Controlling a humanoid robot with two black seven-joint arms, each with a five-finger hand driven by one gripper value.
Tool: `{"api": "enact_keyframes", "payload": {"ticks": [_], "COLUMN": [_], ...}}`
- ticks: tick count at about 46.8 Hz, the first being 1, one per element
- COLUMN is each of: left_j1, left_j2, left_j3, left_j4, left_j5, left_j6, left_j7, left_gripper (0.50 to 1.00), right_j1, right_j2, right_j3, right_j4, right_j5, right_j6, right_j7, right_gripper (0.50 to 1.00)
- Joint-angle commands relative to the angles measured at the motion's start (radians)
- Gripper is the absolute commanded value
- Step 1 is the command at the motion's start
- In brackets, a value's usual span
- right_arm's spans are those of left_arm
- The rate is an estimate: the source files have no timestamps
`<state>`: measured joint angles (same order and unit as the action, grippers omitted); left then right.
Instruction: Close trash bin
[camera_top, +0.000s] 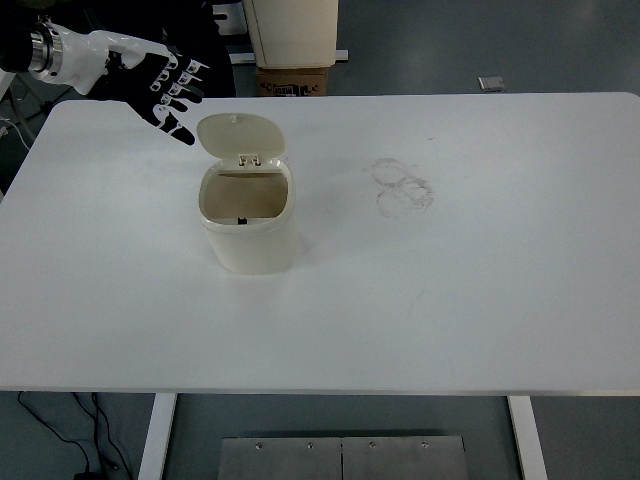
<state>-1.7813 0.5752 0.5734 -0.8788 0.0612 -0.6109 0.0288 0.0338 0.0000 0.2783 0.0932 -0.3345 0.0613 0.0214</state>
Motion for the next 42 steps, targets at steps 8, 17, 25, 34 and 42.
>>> {"api": "enact_keyframes", "payload": {"ticks": [8,17,25,34,42], "left_j1": [-0.018,-0.02,-0.021,-0.017,-0.021], "left_j2": [-0.028,-0.051,-0.086,-0.123,-0.121], "left_j3": [-0.003,-0.035,-0.043,-0.052,-0.052], "left_j4": [-0.002,-0.002,-0.002,-0.002,-0.035], "left_j5": [0.011,0.092,0.098,0.098,0.098], "left_j6": [0.0,0.0,0.0,0.0,0.0], "left_j7": [0.049,0.051,0.095,0.141,0.145], "left_gripper": [1.0,1.0,1.0,1.0,1.0], "right_j1": [0.0,0.0,0.0,0.0,0.0], "right_j2": [0.0,0.0,0.0,0.0,0.0], "right_j3": [0.001,0.001,-0.001,0.001,-0.001], "right_j4": [0.0,0.0,0.0,0.0,0.0], "right_j5": [0.0,0.0,-0.001,0.0,0.0], "right_j6": [0.0,0.0,0.0,0.0,0.0], "right_j7": [0.0,0.0,0.0,0.0,0.0], "right_gripper": [0.991,0.991,0.991,0.991,0.991]}}
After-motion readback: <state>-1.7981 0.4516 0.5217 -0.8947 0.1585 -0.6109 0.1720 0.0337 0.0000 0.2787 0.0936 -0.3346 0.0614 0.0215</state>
